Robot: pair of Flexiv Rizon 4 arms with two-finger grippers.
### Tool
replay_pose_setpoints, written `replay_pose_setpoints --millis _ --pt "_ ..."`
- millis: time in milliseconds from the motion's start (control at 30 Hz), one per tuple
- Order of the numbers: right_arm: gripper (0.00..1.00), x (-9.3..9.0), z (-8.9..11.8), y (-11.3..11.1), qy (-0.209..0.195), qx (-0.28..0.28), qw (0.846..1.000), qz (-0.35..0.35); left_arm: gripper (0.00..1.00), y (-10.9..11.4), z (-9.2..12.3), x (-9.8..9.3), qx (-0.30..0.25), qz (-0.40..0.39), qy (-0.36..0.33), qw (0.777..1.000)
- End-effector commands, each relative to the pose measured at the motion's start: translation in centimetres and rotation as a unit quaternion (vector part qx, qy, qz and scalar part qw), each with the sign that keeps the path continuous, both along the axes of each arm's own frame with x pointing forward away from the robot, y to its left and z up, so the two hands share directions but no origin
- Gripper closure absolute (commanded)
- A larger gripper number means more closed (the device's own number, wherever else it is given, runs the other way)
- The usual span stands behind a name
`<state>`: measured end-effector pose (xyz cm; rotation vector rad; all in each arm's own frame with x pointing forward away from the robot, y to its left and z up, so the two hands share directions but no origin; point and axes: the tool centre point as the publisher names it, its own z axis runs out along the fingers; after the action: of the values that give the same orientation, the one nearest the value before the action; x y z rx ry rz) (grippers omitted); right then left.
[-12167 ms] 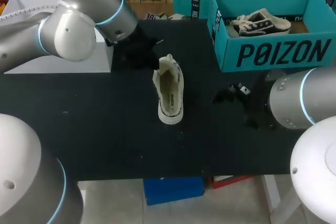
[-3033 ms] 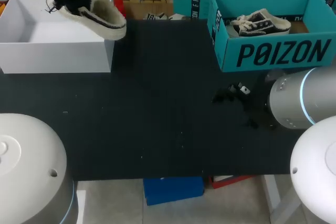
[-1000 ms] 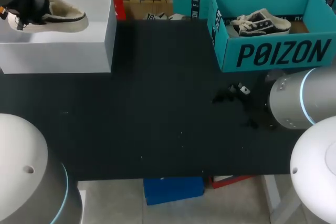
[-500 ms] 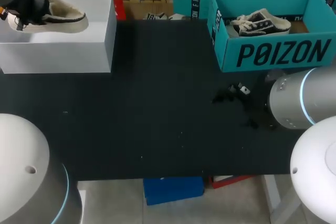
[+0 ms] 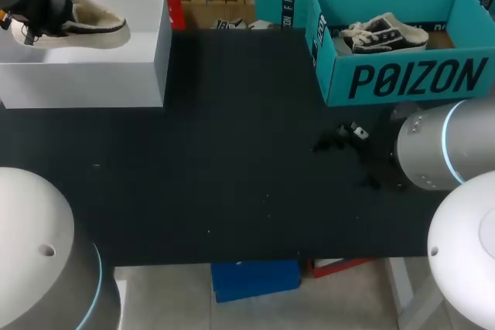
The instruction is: Take the shoe out of the shoebox, open the shoe tongue, remove and reinsert the insole, then place the shoe into the shoebox
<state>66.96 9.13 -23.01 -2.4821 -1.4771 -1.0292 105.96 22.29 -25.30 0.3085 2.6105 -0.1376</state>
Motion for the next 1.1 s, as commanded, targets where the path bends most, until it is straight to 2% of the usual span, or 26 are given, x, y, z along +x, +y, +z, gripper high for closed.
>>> replay_pose_setpoints --millis 33,367,533,700,1100 --pt "0.0 0.0 -0.5 0.7 -0.005 -0.003 1.0 -0.007 1.0 0.4 -0.3 0.4 -0.005 0.005 0.003 1.0" --pt "0.0 0.0 -0.5 0.7 -0.005 -0.003 1.0 -0.007 1.0 0.0 -4.0 1.7 -0.007 0.007 0.036 0.999" --pt "0.0 0.0 -0.5 0.7 -0.005 -0.003 1.0 -0.007 1.0 -0.6 -4.9 2.2 -0.002 0.005 0.046 0.999" --pt "0.0 0.0 -0.5 0.7 -0.005 -0.003 1.0 -0.007 1.0 -1.5 -5.8 2.1 0.008 -0.005 0.059 0.998" --pt "0.0 0.0 -0.5 0.7 -0.005 -0.003 1.0 -0.007 1.0 -2.0 -8.3 1.4 0.014 -0.002 0.086 0.996"
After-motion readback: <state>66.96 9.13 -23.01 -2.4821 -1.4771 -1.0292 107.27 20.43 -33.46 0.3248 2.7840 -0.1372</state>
